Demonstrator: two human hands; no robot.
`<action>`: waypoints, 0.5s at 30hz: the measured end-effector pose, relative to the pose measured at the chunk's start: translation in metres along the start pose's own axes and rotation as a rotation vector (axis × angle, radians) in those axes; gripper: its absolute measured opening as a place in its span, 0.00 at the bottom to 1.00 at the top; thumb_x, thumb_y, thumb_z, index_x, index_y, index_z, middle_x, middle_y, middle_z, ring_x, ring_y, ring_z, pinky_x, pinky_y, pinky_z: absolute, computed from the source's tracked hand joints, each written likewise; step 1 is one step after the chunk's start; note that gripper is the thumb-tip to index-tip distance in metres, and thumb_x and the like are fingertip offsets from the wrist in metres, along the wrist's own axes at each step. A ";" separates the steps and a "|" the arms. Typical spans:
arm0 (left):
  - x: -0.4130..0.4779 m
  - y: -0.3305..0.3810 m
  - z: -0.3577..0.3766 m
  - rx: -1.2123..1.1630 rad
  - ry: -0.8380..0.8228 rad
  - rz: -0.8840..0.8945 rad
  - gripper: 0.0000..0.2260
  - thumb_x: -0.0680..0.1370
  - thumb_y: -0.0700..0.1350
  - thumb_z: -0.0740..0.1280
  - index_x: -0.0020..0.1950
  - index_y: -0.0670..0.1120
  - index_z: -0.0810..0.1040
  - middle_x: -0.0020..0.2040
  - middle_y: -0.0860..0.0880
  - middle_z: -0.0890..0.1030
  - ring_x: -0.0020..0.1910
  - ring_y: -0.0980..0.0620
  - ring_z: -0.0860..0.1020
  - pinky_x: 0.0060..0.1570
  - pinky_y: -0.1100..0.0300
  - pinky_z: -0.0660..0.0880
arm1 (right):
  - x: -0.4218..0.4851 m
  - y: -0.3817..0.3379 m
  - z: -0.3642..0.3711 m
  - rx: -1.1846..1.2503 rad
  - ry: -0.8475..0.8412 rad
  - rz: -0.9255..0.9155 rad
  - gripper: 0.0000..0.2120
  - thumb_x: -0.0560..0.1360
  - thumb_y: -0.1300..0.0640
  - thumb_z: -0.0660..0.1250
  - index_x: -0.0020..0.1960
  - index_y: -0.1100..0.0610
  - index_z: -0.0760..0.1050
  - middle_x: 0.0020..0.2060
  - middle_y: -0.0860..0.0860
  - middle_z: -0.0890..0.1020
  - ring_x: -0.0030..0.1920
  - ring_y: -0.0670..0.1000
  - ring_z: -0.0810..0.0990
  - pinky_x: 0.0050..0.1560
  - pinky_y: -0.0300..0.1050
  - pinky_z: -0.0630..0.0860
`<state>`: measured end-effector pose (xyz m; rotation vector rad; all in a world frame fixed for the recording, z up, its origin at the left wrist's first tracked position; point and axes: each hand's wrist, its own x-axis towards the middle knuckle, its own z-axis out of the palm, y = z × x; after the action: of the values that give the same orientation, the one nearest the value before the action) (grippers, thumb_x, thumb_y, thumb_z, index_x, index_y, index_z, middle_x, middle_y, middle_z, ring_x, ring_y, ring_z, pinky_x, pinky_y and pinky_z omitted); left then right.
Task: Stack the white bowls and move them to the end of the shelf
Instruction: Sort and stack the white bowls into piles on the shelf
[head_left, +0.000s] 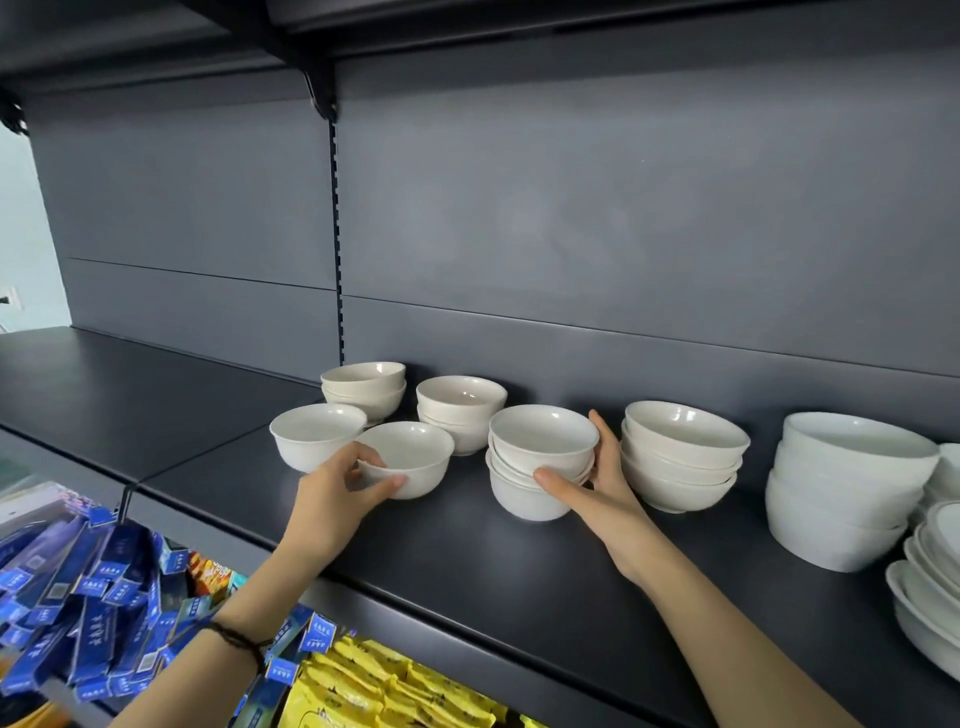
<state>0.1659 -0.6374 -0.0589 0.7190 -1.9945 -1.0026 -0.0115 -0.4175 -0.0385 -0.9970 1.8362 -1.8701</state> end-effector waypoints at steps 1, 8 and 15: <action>0.003 -0.001 0.000 -0.039 0.025 -0.020 0.10 0.69 0.42 0.79 0.44 0.45 0.79 0.45 0.44 0.84 0.47 0.49 0.81 0.38 0.74 0.72 | 0.000 0.000 0.000 0.004 0.000 0.003 0.47 0.72 0.58 0.75 0.78 0.40 0.47 0.69 0.36 0.65 0.67 0.39 0.67 0.63 0.38 0.65; 0.009 0.029 -0.001 -0.294 0.155 0.027 0.08 0.72 0.40 0.75 0.43 0.44 0.77 0.42 0.46 0.82 0.41 0.54 0.78 0.40 0.76 0.72 | 0.003 0.001 -0.002 0.031 -0.006 0.008 0.47 0.72 0.59 0.75 0.78 0.40 0.48 0.70 0.37 0.66 0.68 0.41 0.68 0.63 0.39 0.66; 0.015 0.095 0.014 -0.467 0.031 0.228 0.08 0.72 0.39 0.75 0.42 0.46 0.76 0.41 0.43 0.81 0.39 0.50 0.78 0.45 0.57 0.74 | 0.004 0.001 -0.001 0.047 -0.001 0.010 0.46 0.72 0.56 0.75 0.78 0.40 0.48 0.70 0.37 0.67 0.68 0.41 0.68 0.65 0.39 0.65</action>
<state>0.1329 -0.5924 0.0209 0.2455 -1.6777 -1.2448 -0.0152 -0.4200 -0.0388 -0.9702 1.7847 -1.8978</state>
